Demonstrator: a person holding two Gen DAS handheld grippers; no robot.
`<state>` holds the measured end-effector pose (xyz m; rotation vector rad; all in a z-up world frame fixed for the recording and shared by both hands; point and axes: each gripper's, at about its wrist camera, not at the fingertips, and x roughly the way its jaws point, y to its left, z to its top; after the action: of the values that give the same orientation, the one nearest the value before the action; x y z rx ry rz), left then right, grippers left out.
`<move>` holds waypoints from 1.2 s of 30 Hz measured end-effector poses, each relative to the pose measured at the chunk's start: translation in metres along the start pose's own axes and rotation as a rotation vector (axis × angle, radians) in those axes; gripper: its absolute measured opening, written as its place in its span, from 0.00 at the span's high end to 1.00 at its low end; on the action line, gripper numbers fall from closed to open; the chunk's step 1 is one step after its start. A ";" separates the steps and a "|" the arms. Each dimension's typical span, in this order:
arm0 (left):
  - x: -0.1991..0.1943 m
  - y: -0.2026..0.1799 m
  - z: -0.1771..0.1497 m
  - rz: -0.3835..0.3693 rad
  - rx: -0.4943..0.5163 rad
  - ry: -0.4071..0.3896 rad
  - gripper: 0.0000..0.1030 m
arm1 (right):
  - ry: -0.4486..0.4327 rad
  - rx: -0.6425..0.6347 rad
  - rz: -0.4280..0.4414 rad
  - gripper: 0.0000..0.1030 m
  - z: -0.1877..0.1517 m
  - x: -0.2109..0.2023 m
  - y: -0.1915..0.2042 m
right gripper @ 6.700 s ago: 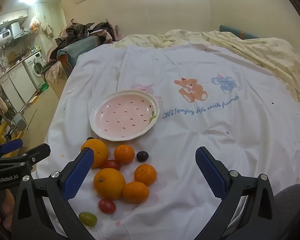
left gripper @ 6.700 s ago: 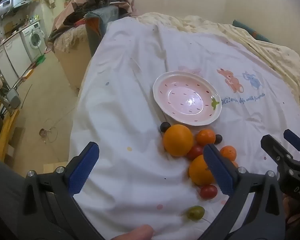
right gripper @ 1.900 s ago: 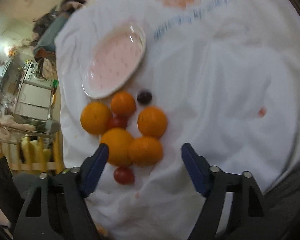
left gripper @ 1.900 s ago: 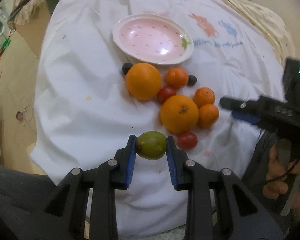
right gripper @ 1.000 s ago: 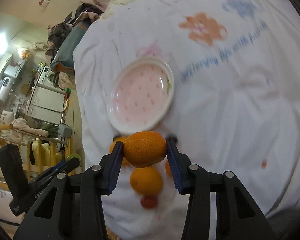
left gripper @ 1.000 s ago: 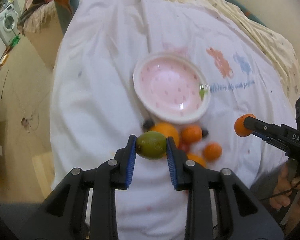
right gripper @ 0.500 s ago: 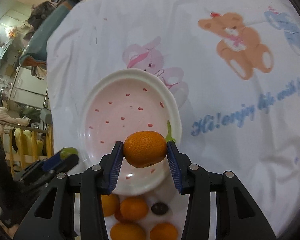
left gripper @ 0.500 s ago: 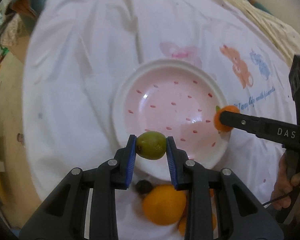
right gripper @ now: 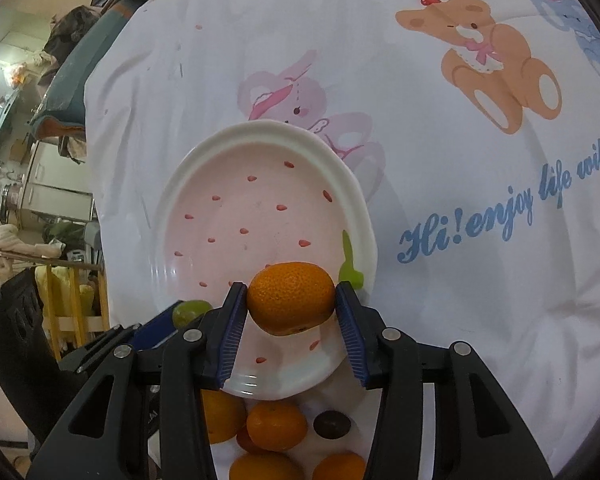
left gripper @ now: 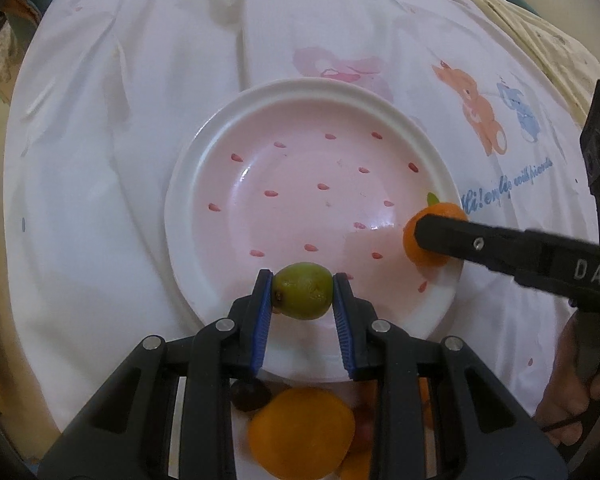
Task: Organize fruits
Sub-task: 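Carry the green fruit and mandarin over the pink plate and release both, then move the left gripper to the large orange and close on it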
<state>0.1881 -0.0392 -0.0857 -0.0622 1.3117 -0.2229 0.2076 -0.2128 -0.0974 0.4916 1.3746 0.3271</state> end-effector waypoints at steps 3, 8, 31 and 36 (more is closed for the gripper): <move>0.001 -0.001 0.000 -0.013 -0.002 0.008 0.73 | -0.004 0.014 0.010 0.44 0.000 -0.002 -0.002; -0.005 -0.009 -0.005 -0.009 0.020 -0.013 0.23 | -0.035 0.014 0.008 0.31 0.000 -0.012 -0.001; -0.101 0.034 -0.046 -0.032 -0.159 -0.162 0.22 | -0.193 0.001 -0.052 0.19 -0.056 -0.094 -0.016; -0.120 0.043 -0.064 -0.032 -0.206 -0.207 0.22 | -0.207 0.013 -0.032 0.19 -0.078 -0.102 -0.015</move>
<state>0.1032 0.0317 0.0040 -0.2747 1.1245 -0.1048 0.1123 -0.2657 -0.0275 0.4996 1.1829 0.2341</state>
